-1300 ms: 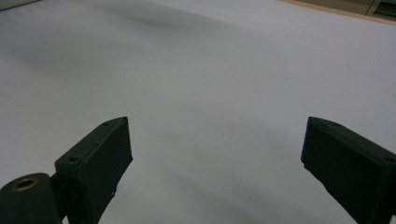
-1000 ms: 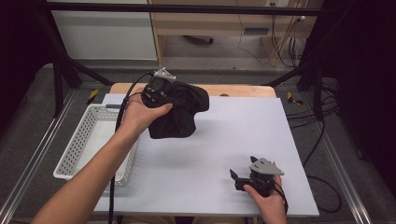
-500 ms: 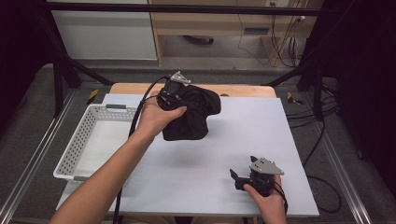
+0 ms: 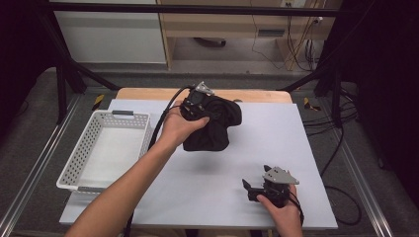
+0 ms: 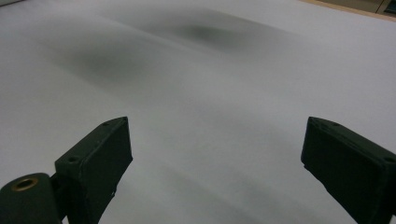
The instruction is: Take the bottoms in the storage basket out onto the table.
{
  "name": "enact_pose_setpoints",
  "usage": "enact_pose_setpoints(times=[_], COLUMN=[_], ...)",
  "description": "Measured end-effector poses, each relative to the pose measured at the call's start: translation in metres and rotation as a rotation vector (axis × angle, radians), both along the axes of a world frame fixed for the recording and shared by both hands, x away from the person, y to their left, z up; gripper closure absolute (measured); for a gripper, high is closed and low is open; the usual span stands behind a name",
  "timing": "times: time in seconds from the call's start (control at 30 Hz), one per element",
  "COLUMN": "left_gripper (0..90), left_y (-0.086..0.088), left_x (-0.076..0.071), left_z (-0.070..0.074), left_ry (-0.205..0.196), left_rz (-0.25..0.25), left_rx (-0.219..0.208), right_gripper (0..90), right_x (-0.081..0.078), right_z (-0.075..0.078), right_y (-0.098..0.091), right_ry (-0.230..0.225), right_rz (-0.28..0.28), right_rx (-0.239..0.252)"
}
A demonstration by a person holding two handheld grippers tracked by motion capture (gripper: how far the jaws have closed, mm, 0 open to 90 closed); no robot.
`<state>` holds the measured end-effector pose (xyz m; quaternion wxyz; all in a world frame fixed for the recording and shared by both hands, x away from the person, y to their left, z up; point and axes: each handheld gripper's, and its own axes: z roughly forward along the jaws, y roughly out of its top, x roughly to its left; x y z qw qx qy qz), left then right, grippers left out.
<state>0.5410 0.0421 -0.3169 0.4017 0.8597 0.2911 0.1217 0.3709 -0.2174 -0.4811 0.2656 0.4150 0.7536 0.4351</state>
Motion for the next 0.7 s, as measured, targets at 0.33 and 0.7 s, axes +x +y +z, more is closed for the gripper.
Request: enact_pose_setpoints(times=[0.33, 0.7], left_gripper=[74.1, 74.0], left_y=[-0.004, -0.024], left_x=[0.007, -0.002], left_z=[-0.01, -0.02], left_ry=[0.014, 0.019], left_rz=[0.016, -0.038], left_rx=[0.008, 0.054], right_gripper=[8.9, 8.9], right_x=[-0.001, 0.001], right_z=[0.001, -0.001], right_y=[0.001, 0.0], right_ry=[-0.006, 0.004], right_rz=[0.001, -0.012], right_rx=[0.003, -0.005])
